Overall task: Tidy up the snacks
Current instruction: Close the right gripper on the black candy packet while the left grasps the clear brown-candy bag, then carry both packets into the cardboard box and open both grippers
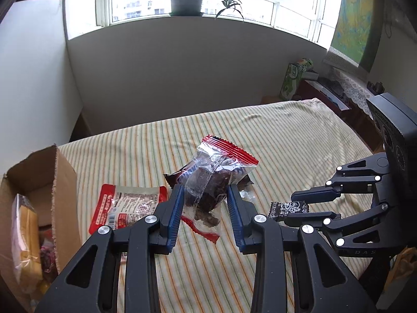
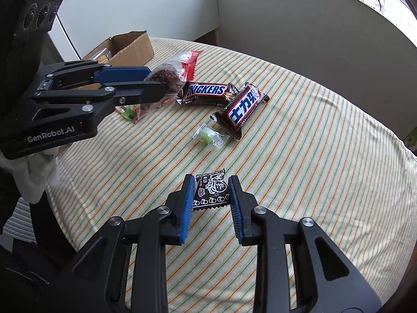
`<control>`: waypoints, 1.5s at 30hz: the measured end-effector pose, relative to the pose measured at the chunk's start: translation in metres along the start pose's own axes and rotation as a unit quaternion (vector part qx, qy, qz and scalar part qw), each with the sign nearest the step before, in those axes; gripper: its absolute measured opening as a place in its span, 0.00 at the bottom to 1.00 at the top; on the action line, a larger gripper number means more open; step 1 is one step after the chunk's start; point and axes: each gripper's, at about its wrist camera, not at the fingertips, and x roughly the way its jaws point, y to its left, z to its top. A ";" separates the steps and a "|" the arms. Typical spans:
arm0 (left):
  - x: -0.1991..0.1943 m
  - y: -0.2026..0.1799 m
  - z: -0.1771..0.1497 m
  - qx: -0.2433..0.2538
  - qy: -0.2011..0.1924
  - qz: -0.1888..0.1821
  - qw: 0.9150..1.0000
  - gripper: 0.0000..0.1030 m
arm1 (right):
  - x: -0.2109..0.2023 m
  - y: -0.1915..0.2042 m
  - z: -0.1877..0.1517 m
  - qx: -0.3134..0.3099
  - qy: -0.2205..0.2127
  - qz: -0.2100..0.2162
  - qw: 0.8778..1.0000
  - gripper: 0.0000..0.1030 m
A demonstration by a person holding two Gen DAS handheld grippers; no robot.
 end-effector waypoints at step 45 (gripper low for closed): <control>-0.123 0.131 -0.104 -0.104 -0.015 0.103 0.989 0.31 | 0.041 0.188 0.216 -0.096 -0.058 0.081 0.990 0.26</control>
